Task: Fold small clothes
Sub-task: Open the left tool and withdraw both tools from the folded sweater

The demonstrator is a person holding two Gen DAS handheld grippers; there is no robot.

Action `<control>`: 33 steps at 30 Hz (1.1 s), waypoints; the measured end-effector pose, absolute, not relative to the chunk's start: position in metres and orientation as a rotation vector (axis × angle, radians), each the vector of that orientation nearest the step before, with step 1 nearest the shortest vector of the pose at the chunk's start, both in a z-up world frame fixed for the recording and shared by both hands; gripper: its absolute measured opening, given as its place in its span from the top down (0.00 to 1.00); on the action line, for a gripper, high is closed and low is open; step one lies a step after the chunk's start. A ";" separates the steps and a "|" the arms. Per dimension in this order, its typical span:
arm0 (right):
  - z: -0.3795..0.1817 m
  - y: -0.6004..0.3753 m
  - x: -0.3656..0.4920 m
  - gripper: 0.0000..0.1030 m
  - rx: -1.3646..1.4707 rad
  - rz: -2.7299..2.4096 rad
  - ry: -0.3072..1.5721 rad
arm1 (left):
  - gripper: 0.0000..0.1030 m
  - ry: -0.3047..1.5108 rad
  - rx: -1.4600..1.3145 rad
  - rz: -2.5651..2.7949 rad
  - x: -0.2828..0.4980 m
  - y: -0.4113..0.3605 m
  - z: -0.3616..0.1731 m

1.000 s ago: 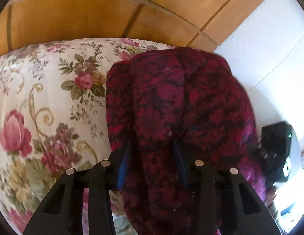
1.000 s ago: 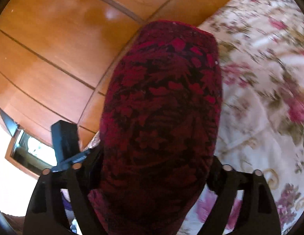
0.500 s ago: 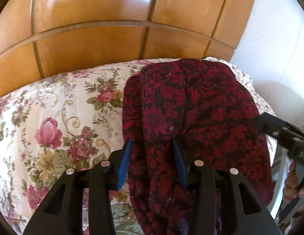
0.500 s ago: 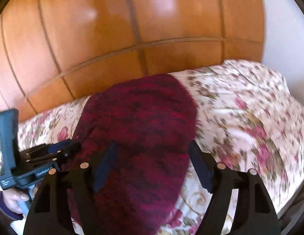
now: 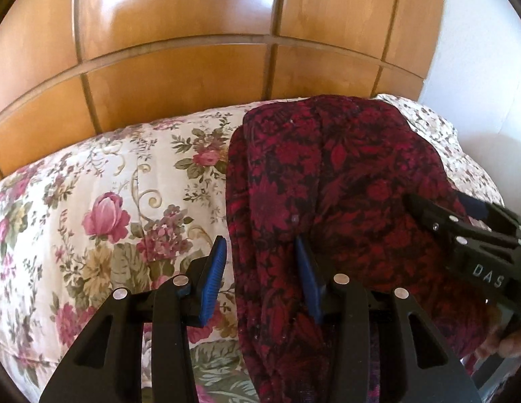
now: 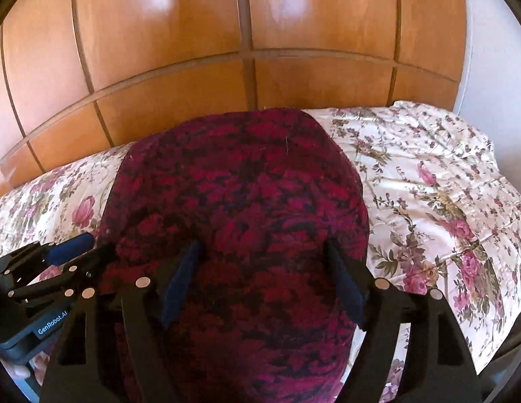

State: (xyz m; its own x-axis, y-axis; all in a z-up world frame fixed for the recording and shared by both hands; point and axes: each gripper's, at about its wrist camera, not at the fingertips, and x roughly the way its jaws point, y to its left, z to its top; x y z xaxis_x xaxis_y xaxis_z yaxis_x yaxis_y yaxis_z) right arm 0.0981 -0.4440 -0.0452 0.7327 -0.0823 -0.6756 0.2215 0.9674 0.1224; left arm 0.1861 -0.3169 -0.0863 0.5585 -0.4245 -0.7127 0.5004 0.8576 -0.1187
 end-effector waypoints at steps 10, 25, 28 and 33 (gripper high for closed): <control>-0.024 -0.445 0.087 0.09 0.228 -0.221 0.718 | 0.37 0.821 0.078 -0.478 0.185 -0.310 -0.069; -0.003 -0.421 0.045 0.05 0.232 -0.322 0.668 | 0.22 0.740 0.075 -0.467 0.162 -0.295 -0.047; 0.000 -0.411 0.035 0.04 0.236 -0.394 0.669 | 0.17 0.721 0.076 -0.462 0.155 -0.287 -0.044; 0.003 -0.396 0.014 0.03 0.265 -0.473 0.658 | 0.16 0.700 0.059 -0.455 0.143 -0.267 -0.041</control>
